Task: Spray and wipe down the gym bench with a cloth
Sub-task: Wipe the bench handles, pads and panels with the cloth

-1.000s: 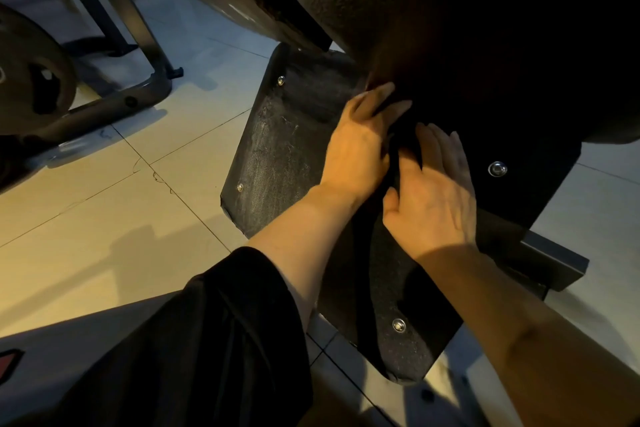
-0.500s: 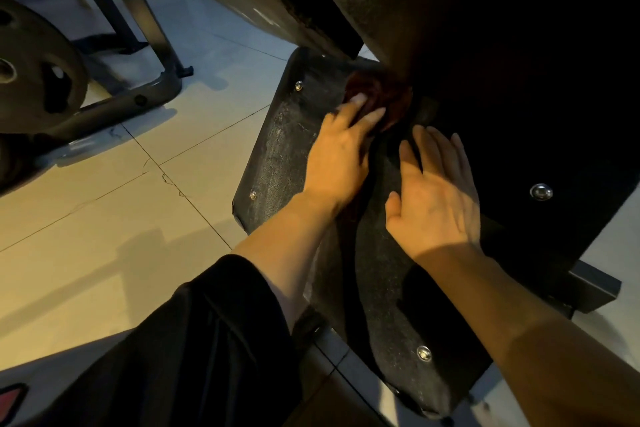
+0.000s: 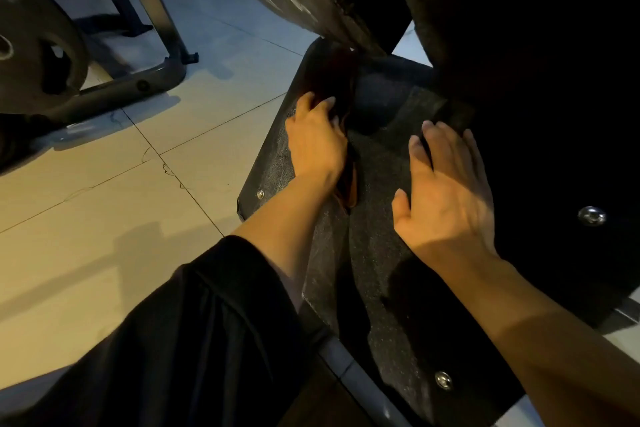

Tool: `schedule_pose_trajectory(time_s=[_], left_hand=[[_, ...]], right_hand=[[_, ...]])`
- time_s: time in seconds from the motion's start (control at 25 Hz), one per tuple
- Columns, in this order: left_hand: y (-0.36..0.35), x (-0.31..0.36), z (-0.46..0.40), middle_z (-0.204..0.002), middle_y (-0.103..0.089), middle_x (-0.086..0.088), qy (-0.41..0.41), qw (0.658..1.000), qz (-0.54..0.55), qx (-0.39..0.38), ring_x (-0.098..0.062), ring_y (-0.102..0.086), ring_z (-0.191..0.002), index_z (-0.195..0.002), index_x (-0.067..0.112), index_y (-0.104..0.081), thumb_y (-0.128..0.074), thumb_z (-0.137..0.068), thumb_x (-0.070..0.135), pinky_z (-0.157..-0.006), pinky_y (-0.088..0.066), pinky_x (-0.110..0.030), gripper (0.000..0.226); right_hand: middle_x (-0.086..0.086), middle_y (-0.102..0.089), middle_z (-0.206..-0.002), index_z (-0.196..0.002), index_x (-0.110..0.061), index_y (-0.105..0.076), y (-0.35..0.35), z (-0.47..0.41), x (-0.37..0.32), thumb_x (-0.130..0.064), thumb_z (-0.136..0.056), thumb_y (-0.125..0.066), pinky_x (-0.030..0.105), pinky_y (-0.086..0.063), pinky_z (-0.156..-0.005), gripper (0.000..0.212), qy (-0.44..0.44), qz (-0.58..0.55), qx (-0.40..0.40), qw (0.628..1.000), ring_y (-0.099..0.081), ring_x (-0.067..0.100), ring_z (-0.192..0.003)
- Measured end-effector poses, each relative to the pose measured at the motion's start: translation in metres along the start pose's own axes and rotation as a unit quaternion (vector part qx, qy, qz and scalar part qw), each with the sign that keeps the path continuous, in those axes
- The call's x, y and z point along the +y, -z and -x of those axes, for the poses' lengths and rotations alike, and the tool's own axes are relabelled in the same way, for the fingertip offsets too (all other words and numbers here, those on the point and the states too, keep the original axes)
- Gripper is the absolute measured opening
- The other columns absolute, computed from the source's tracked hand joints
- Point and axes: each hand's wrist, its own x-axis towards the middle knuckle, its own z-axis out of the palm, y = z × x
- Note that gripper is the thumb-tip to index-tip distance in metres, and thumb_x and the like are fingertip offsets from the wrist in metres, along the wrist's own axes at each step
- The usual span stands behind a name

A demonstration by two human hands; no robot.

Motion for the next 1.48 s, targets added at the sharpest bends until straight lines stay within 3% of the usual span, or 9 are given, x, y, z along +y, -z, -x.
schedule_pose_trajectory(time_s=[0.08, 0.24, 0.48, 0.68, 0.88, 1.0, 1.08, 1.16, 1.48], left_hand=[[0.002, 0.0, 0.011, -0.153, -0.032, -0.009, -0.024, 1.0, -0.002, -0.009, -0.031, -0.03, -0.137, -0.141, 0.015, -0.046, -0.047, -0.098, 0.013, -0.113, -0.026, -0.037, 0.043], [0.007, -0.009, 0.011, -0.147, -0.04, -0.017, -0.234, 0.971, -0.013, -0.047, -0.036, -0.037, -0.132, -0.137, 0.013, -0.051, -0.051, -0.093, 0.01, -0.108, -0.03, -0.038, 0.044], [0.009, -0.06, -0.01, -0.157, -0.023, -0.007, 0.088, 0.995, 0.0, -0.054, -0.028, -0.028, -0.141, -0.144, 0.018, -0.041, -0.048, -0.1, 0.018, -0.115, -0.027, -0.04, 0.045], [0.013, -0.036, -0.01, -0.146, -0.037, -0.015, -0.174, 0.982, 0.044, -0.059, -0.029, -0.041, -0.131, -0.14, 0.009, -0.041, -0.057, -0.09, 0.005, -0.106, -0.04, -0.034, 0.053], [0.012, -0.041, -0.016, -0.144, -0.036, -0.013, 0.01, 0.998, 0.054, -0.01, -0.026, -0.039, -0.131, -0.139, 0.014, -0.046, -0.055, -0.095, 0.012, -0.108, -0.031, -0.022, 0.045], [0.011, -0.01, -0.031, -0.144, -0.039, -0.013, -0.061, 0.993, 0.102, 0.021, -0.025, -0.039, -0.132, -0.141, 0.011, -0.044, -0.054, -0.092, 0.003, -0.106, -0.03, -0.02, 0.051], [0.005, 0.012, -0.036, -0.151, -0.032, -0.013, -0.037, 0.992, 0.12, 0.014, -0.028, -0.032, -0.138, -0.143, 0.015, -0.043, -0.05, -0.09, -0.004, -0.113, -0.029, -0.029, 0.056], [-0.003, 0.028, -0.026, -0.153, -0.031, -0.011, -0.023, 0.993, 0.117, 0.012, -0.029, -0.03, -0.138, -0.142, 0.017, -0.045, -0.05, -0.089, -0.005, -0.11, -0.026, -0.025, 0.057], [-0.004, 0.062, 0.021, -0.155, -0.026, -0.006, -0.037, 0.993, 0.111, -0.029, -0.029, -0.027, -0.134, -0.144, 0.022, -0.042, -0.048, -0.095, 0.004, -0.108, -0.024, -0.027, 0.053]], right_hand=[[0.023, -0.042, -0.143, -0.135, 0.003, -0.048, 0.0, -0.002, -0.01, -0.026, -0.074, -0.068, 0.043, -0.009, -0.118, 0.07, 0.001, -0.002, -0.014, 1.0, -0.032, 0.033, -0.138], [0.022, -0.045, -0.141, -0.134, 0.003, -0.05, -0.004, -0.008, -0.035, -0.023, -0.068, -0.076, 0.046, -0.017, -0.118, 0.075, 0.026, -0.023, -0.033, 0.999, -0.037, 0.032, -0.137], [0.022, -0.044, -0.143, -0.133, 0.003, -0.051, -0.013, -0.015, -0.038, -0.027, -0.072, -0.074, 0.046, -0.015, -0.118, 0.072, 0.03, -0.03, -0.046, 0.998, -0.035, 0.033, -0.138], [0.024, -0.045, -0.141, -0.131, 0.006, -0.051, -0.021, -0.011, -0.035, -0.023, -0.074, -0.069, 0.046, -0.019, -0.117, 0.066, 0.05, -0.059, -0.027, 0.997, -0.036, 0.034, -0.137], [0.026, -0.051, -0.135, -0.124, 0.008, -0.056, -0.017, -0.01, -0.031, -0.016, -0.071, -0.074, 0.051, -0.029, -0.113, 0.061, 0.066, -0.097, -0.021, 0.993, -0.044, 0.036, -0.132], [0.023, -0.053, -0.133, -0.122, 0.006, -0.058, -0.013, -0.004, -0.02, -0.013, -0.075, -0.068, 0.046, -0.027, -0.115, 0.051, 0.069, -0.107, -0.012, 0.992, -0.045, 0.032, -0.132], [0.023, -0.053, -0.133, -0.122, 0.006, -0.058, -0.007, 0.002, -0.011, -0.015, -0.082, -0.059, 0.044, -0.024, -0.116, 0.046, 0.065, -0.09, -0.008, 0.994, -0.045, 0.032, -0.132], [0.023, -0.052, -0.135, -0.124, 0.006, -0.057, 0.002, 0.01, 0.0, -0.015, -0.087, -0.052, 0.046, -0.024, -0.116, 0.043, 0.053, -0.073, -0.008, 0.996, -0.043, 0.033, -0.133], [0.021, -0.045, -0.144, -0.134, -0.001, -0.051, 0.027, 0.058, 0.039, -0.023, -0.085, -0.06, 0.043, -0.011, -0.119, 0.055, 0.014, -0.018, -0.021, 1.0, -0.031, 0.029, -0.139]])
